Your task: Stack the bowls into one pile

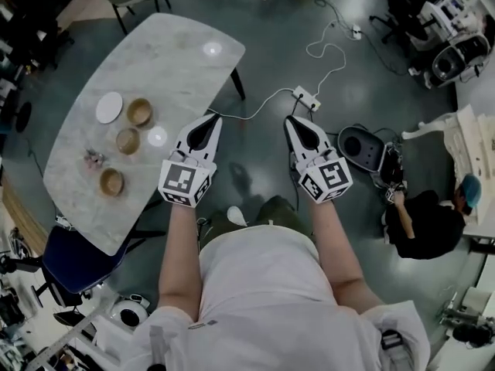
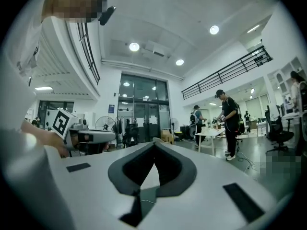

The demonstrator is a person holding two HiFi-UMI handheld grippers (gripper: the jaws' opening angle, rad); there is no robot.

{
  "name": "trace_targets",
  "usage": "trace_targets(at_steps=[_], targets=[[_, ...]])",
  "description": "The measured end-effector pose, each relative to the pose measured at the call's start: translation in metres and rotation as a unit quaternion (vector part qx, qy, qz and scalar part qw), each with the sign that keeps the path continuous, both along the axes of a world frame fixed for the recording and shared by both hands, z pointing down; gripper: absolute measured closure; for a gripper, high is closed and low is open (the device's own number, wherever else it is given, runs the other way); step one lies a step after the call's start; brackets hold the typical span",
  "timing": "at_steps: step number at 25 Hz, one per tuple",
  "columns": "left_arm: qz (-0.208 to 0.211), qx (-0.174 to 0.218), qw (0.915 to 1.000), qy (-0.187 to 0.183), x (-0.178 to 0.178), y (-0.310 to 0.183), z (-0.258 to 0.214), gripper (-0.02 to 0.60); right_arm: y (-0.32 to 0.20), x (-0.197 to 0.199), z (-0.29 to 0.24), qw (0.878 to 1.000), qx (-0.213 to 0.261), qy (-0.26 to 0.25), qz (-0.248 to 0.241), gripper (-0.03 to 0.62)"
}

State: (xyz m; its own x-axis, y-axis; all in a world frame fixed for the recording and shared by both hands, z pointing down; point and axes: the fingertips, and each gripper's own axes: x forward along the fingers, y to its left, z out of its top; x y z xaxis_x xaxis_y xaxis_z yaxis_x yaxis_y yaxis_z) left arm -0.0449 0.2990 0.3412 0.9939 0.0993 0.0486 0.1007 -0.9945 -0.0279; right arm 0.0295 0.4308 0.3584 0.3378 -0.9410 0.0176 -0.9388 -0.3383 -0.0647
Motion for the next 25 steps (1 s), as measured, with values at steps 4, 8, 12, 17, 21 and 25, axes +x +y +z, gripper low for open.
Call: trace_targets(at_steps=[4, 8, 12, 17, 21, 25], targets=[[-0.021, -0.012, 0.9997, -0.008, 0.002, -0.056, 0.011, 0.58, -0.049, 0.014, 0.007, 1.0, -0.015, -0.008, -0.013, 0.586], [-0.04, -0.018, 0.9989, -0.016, 0.02, -0.087, 0.016, 0.58, -0.088, 0.039, 0.013, 0.999, -0.012, -0.017, -0.037, 0.586], [-0.067, -0.013, 0.9973, -0.025, 0.047, -0.115, 0.021, 0.58, -0.128, 0.069, 0.02, 0.997, -0.003, -0.032, -0.073, 0.586], [-0.106, -0.021, 0.9932, -0.044, 0.089, -0.15, 0.025, 0.58, -0.184, 0.114, 0.027, 0.99, 0.003, -0.059, -0.132, 0.586], [-0.148, -0.027, 0.9867, -0.062, 0.116, -0.175, 0.027, 0.58, -0.225, 0.147, 0.031, 0.98, -0.001, -0.074, -0.185, 0.586], [-0.193, -0.029, 0.978, -0.074, 0.138, -0.197, 0.03, 0.58, -0.261, 0.17, 0.032, 0.968, -0.003, -0.083, -0.236, 0.586]])
